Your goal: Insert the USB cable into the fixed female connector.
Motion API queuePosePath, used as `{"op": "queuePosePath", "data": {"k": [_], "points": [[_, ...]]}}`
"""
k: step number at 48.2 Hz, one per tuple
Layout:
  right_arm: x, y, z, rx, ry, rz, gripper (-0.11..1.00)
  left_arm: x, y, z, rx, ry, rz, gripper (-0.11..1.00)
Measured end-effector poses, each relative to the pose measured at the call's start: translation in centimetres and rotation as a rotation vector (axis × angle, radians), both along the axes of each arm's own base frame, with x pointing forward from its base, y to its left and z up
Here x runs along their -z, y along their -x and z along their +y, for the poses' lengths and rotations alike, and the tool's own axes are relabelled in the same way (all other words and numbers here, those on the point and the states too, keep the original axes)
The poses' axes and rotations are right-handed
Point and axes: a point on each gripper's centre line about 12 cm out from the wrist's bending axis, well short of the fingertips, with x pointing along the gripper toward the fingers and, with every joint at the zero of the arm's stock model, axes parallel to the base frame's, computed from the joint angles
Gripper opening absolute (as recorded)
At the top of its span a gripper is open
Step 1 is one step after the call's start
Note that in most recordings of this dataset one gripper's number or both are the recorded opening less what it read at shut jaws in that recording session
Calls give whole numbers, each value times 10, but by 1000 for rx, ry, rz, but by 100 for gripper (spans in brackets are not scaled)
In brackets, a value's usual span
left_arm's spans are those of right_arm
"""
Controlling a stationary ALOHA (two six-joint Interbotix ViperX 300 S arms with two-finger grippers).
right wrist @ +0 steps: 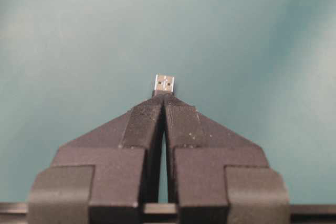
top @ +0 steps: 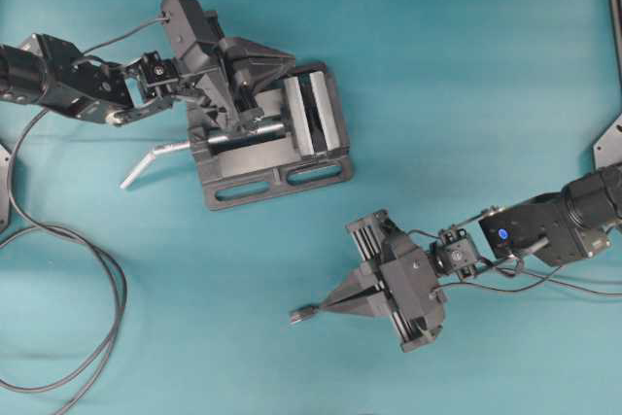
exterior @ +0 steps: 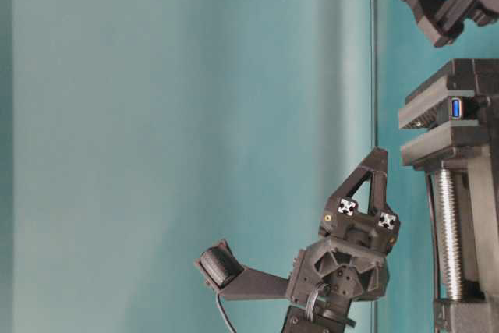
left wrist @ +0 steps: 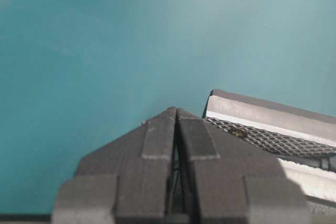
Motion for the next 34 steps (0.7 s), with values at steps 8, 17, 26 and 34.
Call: {"op": "queuePosePath", "data": {"k": [8, 17, 26, 34], "points": [[-1, -1, 0, 1, -3, -1, 0, -9, -4, -2, 26, -15, -12, -1], [-9, -1, -1, 20, -43, 5, 0, -13, -5, -3, 31, -6, 10, -1], [-10, -6, -6, 63, -86, 54, 0, -10, -2, -5, 36, 14, 66, 4], [-12, -13, -5, 65, -72, 75, 9, -17, -4, -19, 74, 23, 87, 34]]}}
